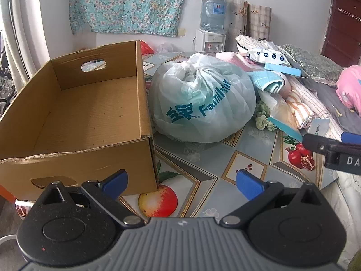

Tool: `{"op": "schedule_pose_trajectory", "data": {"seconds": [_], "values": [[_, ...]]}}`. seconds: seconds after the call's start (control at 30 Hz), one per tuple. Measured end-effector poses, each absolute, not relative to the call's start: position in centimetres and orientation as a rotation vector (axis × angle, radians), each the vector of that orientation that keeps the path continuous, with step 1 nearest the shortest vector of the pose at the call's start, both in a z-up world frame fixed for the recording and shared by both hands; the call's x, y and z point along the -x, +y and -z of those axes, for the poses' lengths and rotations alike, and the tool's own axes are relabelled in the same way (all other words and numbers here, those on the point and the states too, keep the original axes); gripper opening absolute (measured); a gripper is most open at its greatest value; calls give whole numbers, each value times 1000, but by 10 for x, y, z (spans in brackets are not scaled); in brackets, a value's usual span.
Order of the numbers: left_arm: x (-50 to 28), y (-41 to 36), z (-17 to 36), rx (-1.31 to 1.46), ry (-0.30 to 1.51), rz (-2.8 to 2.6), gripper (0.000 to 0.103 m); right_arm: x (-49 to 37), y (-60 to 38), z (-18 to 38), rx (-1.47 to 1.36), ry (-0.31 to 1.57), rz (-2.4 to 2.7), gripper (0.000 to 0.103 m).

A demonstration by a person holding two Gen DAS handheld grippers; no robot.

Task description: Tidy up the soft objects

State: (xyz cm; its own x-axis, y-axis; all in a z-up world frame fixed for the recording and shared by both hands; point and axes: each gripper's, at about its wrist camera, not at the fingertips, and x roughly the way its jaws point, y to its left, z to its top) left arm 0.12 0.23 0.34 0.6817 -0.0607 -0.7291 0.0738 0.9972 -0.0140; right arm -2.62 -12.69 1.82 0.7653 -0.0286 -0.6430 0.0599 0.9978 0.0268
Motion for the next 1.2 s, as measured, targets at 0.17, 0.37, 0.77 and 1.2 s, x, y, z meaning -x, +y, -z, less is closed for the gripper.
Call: {"op": "schedule_pose_trajectory", "data": {"seconds": [0.17,0.37,0.77,1.2], "values": [[-2,5,-5,-15,808,73,103,24,-126,-22,-37,691,54,102],[-6,5,-4,-24,810,66,103,22,-126,-22,-26,691,58,102],[-7,10,-4,-13,813,46,103,17,-123,-19,-21,699,50,102],[-8,14,-3,-5,817,30,103,13,-120,-20,-24,701,40,102]]}}
